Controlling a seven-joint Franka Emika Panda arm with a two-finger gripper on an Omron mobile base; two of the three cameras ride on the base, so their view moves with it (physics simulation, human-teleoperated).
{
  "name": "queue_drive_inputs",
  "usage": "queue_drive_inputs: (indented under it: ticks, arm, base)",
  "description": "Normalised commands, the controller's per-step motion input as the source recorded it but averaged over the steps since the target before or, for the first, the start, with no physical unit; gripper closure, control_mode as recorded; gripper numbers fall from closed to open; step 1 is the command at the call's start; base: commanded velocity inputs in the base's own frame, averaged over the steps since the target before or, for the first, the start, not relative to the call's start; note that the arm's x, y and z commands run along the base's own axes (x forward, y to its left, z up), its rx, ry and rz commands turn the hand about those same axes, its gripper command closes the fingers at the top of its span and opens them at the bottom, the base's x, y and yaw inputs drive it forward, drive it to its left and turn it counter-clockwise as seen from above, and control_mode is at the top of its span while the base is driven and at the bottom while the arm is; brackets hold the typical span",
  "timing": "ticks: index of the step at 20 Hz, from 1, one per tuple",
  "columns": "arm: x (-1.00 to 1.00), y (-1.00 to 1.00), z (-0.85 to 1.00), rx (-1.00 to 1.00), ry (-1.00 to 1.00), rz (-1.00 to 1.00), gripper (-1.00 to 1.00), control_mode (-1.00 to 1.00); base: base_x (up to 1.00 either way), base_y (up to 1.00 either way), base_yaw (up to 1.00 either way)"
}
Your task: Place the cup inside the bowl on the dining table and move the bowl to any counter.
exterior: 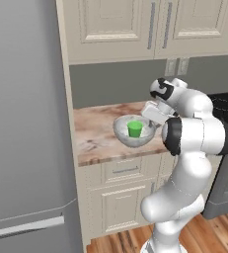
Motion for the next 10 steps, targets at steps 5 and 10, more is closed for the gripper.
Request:
queue_drive_inputs:
  ticks: [5, 10]
  arm:
    - [0.34, 0.04, -0.24, 0.00, 0.00, 0.00, 1.00, -1.00]
    - [0.28, 0.02, -0.04, -0.01, 0.00, 0.00, 1.00, -1.00]
  base:
    - [0.00, 0.00, 0.00]
    - [0.00, 0.00, 0.00]
